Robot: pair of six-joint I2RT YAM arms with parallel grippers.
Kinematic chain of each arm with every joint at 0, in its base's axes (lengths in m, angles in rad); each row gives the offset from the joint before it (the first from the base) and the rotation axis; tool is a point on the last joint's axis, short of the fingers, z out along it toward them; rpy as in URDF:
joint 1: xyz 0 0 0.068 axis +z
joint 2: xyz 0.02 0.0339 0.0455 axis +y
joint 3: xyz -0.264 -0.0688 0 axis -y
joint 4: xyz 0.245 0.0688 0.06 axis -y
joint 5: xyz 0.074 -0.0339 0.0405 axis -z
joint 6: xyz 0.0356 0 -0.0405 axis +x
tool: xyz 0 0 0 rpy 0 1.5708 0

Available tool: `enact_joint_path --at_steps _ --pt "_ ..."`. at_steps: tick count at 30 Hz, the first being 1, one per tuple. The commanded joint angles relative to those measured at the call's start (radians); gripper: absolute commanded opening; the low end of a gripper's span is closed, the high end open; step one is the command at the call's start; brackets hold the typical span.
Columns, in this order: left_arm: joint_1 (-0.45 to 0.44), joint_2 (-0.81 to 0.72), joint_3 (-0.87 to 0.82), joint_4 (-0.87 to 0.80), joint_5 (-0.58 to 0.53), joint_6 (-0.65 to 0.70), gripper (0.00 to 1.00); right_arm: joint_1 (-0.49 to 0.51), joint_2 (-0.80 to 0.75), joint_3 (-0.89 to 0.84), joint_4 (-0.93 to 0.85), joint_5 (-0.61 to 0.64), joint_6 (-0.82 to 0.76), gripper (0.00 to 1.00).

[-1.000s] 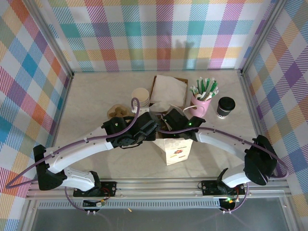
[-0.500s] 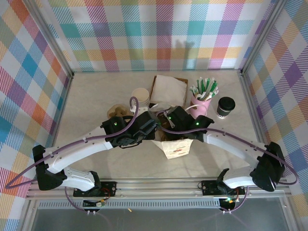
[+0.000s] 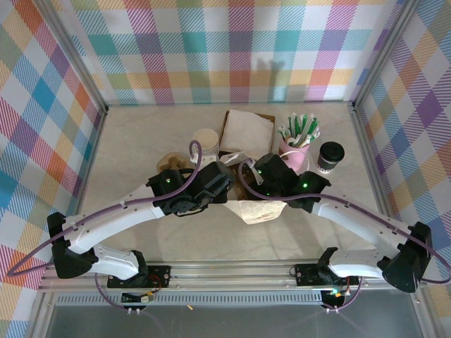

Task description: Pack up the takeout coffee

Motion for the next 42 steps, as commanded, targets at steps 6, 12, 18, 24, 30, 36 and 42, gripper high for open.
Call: enact_joint_path --at_steps 6,12,18,24,30,36,42 --pt "-0.005 0.045 0.069 -0.089 0.005 0.018 0.0 0.0 0.001 0.052 0.022 -0.084 -0.05 0.36" --pt "-0.005 0.05 0.12 -0.079 0.008 0.025 0.0 0.0 0.051 0.043 -0.024 -0.073 -0.047 0.37" --pt "-0.005 0.045 0.109 -0.026 0.041 0.007 0.06 -0.002 0.083 0.04 -0.021 -0.109 -0.066 0.37" --pt "-0.005 0.069 0.128 -0.034 0.076 -0.003 0.28 -0.002 0.105 0.044 -0.028 -0.12 -0.068 0.36" --pt "-0.005 0.035 0.117 -0.023 0.06 -0.016 0.31 -0.006 0.095 -0.026 0.008 -0.135 -0.049 0.36" --pt "-0.005 0.033 0.118 -0.014 0.05 -0.02 0.15 -0.005 0.087 -0.061 0.034 -0.174 -0.062 0.36" --pt "-0.005 0.049 0.132 -0.044 0.033 -0.045 0.0 -0.004 0.079 -0.047 0.02 -0.192 -0.067 0.35"
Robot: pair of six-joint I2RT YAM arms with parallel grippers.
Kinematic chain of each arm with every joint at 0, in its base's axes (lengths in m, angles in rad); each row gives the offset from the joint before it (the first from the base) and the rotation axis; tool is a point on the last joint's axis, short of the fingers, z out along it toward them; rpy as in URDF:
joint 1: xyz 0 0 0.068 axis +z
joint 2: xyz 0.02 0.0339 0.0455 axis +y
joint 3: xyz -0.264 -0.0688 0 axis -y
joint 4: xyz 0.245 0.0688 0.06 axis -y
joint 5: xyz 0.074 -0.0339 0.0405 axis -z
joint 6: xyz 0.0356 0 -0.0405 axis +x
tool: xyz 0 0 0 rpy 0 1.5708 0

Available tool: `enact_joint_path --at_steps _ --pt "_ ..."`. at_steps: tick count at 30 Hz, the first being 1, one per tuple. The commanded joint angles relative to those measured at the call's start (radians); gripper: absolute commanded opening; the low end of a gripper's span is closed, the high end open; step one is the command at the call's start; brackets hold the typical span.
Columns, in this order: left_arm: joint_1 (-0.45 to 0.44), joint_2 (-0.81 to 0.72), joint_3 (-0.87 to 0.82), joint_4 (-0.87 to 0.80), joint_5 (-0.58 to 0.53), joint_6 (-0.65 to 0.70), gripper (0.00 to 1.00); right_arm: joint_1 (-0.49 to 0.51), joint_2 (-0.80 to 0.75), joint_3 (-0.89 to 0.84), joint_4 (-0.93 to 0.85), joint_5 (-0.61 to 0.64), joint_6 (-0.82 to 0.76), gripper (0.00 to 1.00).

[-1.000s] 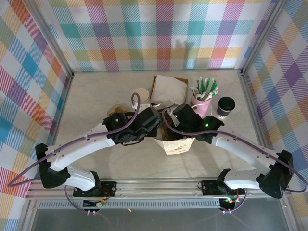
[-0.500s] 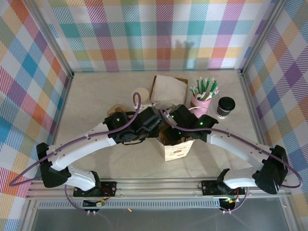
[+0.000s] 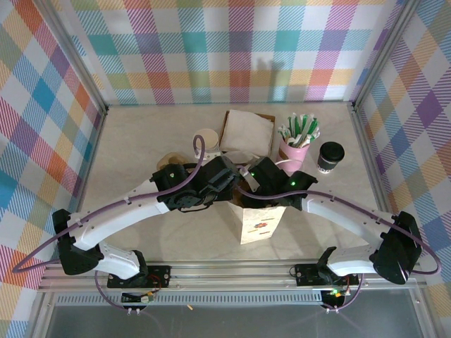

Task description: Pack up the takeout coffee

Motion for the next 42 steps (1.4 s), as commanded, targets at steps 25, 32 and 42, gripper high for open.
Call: enact_joint_path --at_steps 25,32,42 --pt "-0.042 0.066 0.14 -0.097 -0.059 -0.056 0.0 0.0 -0.198 -0.074 0.036 -0.193 -0.094 0.33" --pt "-0.069 0.075 0.121 -0.105 -0.051 -0.074 0.0 0.001 -0.297 -0.094 0.108 -0.138 -0.01 0.33" --pt "-0.095 0.055 0.085 -0.064 -0.024 -0.036 0.0 -0.001 -0.262 -0.026 0.101 -0.034 0.145 0.32"
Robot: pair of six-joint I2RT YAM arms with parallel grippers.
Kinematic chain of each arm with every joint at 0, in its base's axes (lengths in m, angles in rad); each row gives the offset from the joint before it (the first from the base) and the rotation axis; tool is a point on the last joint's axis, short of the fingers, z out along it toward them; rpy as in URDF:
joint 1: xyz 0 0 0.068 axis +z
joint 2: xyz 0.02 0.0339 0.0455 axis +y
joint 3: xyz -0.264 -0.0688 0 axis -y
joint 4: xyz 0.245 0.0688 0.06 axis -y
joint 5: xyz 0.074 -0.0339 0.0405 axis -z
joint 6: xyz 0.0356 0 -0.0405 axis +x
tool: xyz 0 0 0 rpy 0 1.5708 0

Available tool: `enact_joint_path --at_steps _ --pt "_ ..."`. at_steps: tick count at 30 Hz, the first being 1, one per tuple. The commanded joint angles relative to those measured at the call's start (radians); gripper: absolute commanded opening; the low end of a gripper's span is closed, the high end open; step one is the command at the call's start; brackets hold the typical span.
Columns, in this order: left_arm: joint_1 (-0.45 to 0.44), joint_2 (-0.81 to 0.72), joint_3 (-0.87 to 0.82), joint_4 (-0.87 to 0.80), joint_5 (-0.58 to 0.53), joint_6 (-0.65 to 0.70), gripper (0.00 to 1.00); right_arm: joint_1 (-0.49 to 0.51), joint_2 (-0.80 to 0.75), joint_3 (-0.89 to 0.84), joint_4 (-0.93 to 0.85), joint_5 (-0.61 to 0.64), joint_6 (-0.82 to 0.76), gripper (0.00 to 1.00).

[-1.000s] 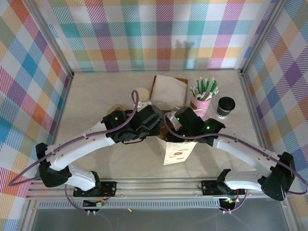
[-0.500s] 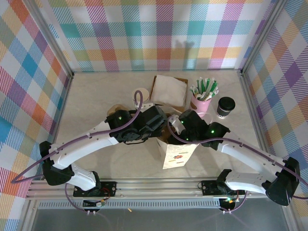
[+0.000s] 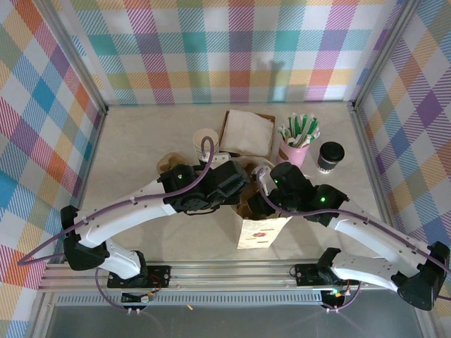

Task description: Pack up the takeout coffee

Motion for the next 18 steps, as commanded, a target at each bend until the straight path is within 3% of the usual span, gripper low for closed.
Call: enact_joint_path --at_steps 1,10,18 --pt "-0.016 -0.023 -0.036 0.025 0.008 0.017 0.01 0.002 0.012 0.077 0.019 0.061 0.081 0.32" --pt "-0.016 -0.153 -0.182 0.133 0.012 0.018 0.2 0.002 0.052 0.234 -0.184 0.182 0.144 0.31" --pt "-0.025 -0.131 -0.149 0.123 0.014 0.071 0.22 0.003 0.126 0.369 -0.312 0.187 0.175 0.29"
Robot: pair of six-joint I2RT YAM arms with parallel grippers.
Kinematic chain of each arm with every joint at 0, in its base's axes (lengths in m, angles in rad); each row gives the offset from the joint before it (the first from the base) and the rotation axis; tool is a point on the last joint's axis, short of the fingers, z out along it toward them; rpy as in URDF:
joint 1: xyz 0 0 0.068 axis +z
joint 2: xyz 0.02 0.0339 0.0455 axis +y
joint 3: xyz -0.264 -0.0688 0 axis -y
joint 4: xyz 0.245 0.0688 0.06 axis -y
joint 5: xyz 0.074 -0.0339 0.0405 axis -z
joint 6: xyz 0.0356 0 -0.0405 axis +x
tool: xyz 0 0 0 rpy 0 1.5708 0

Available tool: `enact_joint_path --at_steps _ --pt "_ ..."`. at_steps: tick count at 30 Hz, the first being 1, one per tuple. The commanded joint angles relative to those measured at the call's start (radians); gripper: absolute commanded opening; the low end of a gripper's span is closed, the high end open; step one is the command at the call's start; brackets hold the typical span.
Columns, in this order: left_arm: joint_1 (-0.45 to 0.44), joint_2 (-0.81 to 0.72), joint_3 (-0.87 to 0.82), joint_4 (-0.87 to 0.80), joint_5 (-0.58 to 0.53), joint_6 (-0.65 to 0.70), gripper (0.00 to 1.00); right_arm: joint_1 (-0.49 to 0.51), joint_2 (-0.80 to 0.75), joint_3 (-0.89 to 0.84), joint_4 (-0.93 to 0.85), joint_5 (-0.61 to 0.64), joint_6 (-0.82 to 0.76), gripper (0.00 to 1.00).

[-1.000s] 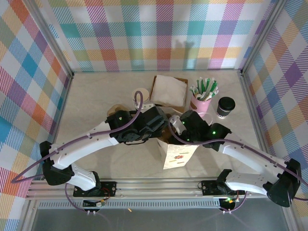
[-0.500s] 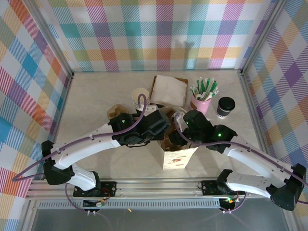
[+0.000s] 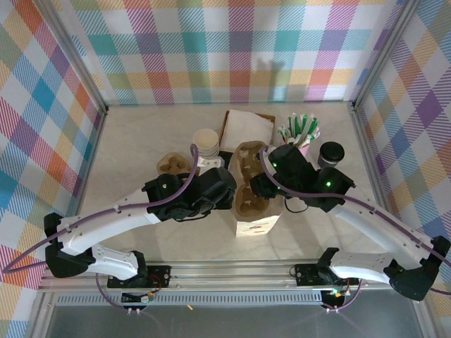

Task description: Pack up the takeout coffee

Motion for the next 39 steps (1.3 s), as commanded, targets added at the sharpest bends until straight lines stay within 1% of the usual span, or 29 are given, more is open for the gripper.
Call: enact_joint_path --at_steps 1,7,13,19,23,29,39 --pt "-0.02 0.014 0.023 -0.008 0.006 0.034 0.22 0.001 0.028 0.071 -0.091 0.022 0.035 0.29" --pt "-0.023 0.031 0.031 -0.027 -0.009 0.028 0.22 0.001 0.063 0.157 -0.171 -0.007 0.047 0.29" --pt "-0.023 0.018 0.031 -0.051 -0.027 0.027 0.22 0.002 0.095 0.23 -0.269 0.003 0.067 0.3" --pt "-0.023 0.022 0.03 -0.037 -0.021 0.037 0.22 0.001 0.128 0.283 -0.316 -0.051 0.068 0.29" --pt "-0.022 0.02 0.026 -0.029 -0.021 0.04 0.22 0.001 0.169 0.321 -0.365 -0.07 0.032 0.3" --pt "-0.023 0.019 0.021 -0.032 -0.021 0.042 0.22 0.002 0.216 0.326 -0.381 -0.114 -0.035 0.3" --pt "-0.022 0.034 0.034 -0.064 -0.045 0.02 0.18 0.0 0.282 0.363 -0.442 -0.151 -0.127 0.31"
